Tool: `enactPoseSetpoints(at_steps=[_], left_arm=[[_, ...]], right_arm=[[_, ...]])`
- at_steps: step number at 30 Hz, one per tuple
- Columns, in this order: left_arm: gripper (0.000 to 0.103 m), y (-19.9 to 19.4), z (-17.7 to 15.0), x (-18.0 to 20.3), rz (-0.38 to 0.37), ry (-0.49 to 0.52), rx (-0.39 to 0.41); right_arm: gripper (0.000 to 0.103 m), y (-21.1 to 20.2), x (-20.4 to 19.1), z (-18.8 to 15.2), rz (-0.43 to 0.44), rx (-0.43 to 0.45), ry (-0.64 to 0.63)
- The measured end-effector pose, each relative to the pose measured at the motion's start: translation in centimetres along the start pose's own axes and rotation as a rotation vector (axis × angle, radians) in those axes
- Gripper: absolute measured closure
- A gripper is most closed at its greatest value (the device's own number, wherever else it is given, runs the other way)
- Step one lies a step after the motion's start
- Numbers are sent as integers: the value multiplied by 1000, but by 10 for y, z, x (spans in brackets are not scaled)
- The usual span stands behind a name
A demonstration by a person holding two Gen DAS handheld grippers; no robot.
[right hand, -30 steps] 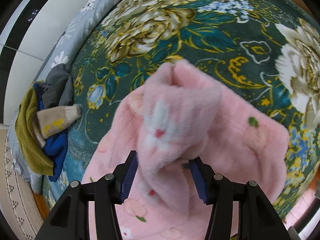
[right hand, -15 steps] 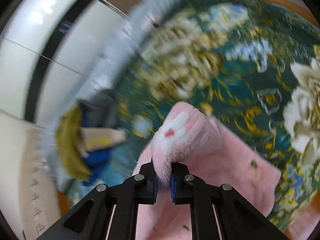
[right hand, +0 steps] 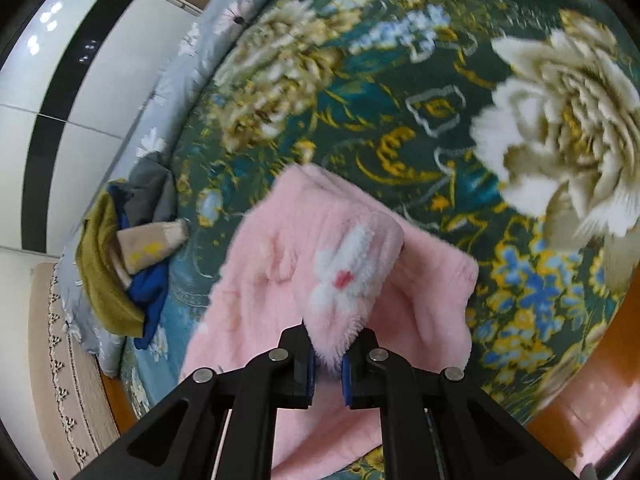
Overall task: Fold clothes
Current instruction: 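Grasp the folded garment corner with the right tool while left grasps another corner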
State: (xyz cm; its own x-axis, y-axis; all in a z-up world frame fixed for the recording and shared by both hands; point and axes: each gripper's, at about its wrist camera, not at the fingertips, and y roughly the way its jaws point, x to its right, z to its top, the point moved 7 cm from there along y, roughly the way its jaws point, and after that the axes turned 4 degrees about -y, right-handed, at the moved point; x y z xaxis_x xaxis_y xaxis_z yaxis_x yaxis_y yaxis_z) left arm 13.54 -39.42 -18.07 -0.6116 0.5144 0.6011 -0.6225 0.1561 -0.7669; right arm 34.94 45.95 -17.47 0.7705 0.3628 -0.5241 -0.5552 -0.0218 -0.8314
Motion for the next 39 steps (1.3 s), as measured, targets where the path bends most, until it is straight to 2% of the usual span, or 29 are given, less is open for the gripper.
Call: enactPoseSetpoints(at_steps=[1,7,9,14,16,19,21,25,30,32,37,39], left_arm=[[100,-5,1,0,-18,-11,10],[100,17,-18,-39,52,-73,-43],[100,15,-21,-44,46,-92,-42],[101,-4,-17,-42,-10,-110,-21],[101,-5,-16,-42,5,-89,-19],[100,8,-17,-56,43,-131,-40],[100,13,-20,-67,51,-158,-46],[100,19,-22,-74,37,-183,-51],[101,18,-21,-76,34,-197,-55],[101,15,-20,-72,22,-201,-50],[101,-3,-8,-50,-79,-184,-16],[101,-5,-4,-45,-88,-171,-3]], right_arm=[[93,-2,0,-1,-9,0,-11],[93,12,27,-18,-71,-55,34],[93,12,30,-20,-69,-56,46],[93,-5,22,-17,-28,-26,25],[93,-9,22,-19,-27,-21,14],[93,-1,38,-28,-46,-51,64],[93,3,46,-33,-25,-55,100],[93,3,55,-39,24,-38,139],[93,1,57,-42,34,-24,158],[93,-2,56,-42,47,-14,162],[93,-18,46,-41,91,27,138],[93,-26,43,-42,109,45,128]])
